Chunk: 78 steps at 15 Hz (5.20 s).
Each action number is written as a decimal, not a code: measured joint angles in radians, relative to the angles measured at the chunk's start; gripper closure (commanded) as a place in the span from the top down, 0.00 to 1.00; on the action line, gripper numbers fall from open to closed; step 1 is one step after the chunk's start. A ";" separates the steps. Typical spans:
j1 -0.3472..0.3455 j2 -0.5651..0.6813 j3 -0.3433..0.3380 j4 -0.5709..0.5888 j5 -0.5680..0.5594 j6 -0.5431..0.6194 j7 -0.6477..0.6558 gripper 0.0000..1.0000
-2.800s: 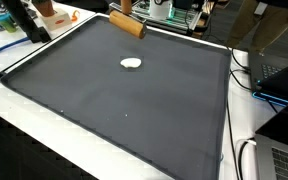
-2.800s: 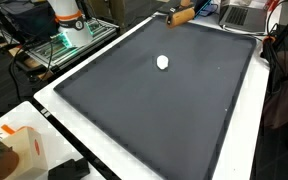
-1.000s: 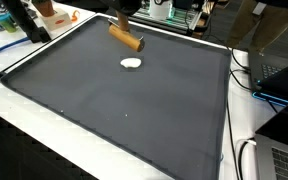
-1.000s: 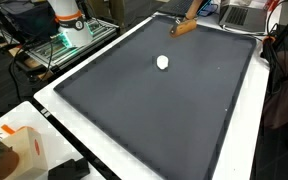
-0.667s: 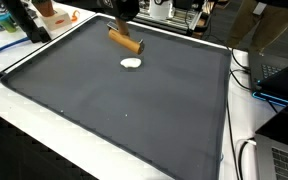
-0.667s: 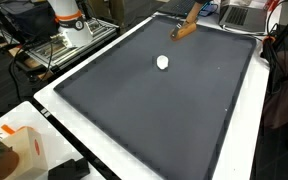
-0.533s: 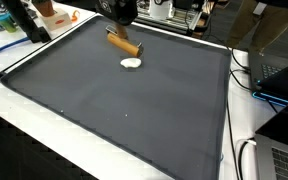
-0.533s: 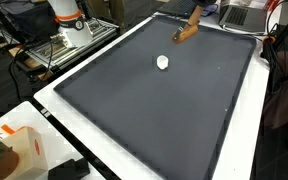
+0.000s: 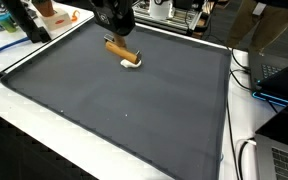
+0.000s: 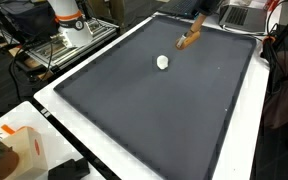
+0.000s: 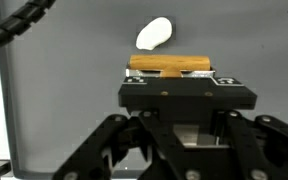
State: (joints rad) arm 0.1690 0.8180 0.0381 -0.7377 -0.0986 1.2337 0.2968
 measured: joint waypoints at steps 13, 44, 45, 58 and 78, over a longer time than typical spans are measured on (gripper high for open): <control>-0.001 0.063 -0.001 0.010 -0.012 0.001 -0.035 0.23; 0.020 0.190 0.010 0.173 -0.026 -0.101 -0.205 0.23; 0.020 0.192 0.010 0.178 -0.024 -0.092 -0.205 0.23; 0.018 0.199 0.012 0.188 -0.015 -0.012 -0.196 0.23; -0.034 -0.045 0.017 -0.038 0.075 0.023 0.052 0.48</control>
State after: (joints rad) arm 0.1349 0.7734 0.0548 -0.7760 -0.0235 1.2567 0.3489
